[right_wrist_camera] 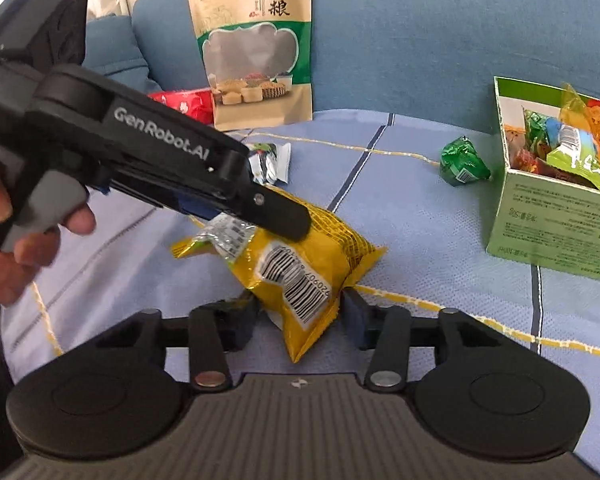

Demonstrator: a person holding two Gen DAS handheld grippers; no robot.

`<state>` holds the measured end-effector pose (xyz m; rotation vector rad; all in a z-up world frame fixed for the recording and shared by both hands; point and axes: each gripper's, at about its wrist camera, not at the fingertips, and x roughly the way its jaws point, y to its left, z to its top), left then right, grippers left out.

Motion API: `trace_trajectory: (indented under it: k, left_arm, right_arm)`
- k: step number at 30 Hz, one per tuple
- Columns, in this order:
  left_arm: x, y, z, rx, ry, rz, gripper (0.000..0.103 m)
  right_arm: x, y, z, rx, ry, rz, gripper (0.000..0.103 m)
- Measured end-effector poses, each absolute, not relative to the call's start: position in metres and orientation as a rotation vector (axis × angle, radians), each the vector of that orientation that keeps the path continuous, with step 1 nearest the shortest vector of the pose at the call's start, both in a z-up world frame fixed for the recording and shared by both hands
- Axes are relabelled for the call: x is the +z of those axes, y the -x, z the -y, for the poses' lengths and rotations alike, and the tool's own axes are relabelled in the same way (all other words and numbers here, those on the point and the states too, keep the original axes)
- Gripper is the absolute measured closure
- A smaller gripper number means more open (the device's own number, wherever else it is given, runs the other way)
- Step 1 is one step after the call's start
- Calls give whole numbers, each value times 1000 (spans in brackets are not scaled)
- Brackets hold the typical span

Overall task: Organize snacks
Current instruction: 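Grasp the yellow snack bag with both grippers together, then lower the yellow bag into the green box and open both grippers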

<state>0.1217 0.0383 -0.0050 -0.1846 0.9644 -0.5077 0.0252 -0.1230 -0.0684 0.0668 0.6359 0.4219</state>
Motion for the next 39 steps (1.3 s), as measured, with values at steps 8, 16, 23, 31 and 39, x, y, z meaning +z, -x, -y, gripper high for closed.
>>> trace_trajectory:
  k: [8, 16, 23, 31, 39]
  left_arm:
    - [42, -110, -12, -603, 158, -842, 79]
    - [92, -129, 44, -733, 166, -724, 79]
    - [100, -149, 119, -834, 134, -701, 80]
    - [93, -161, 194, -899, 38, -663, 79]
    - [73, -160, 201, -684, -81, -600, 0]
  right_arm:
    - [-36, -8, 152, 374, -137, -522, 45]
    - [8, -3, 209, 243, -144, -356, 46]
    - [15, -1, 267, 101, -139, -306, 47]
    - [1, -14, 317, -42, -139, -308, 47]
    - [-32, -29, 316, -208, 2, -368, 1]
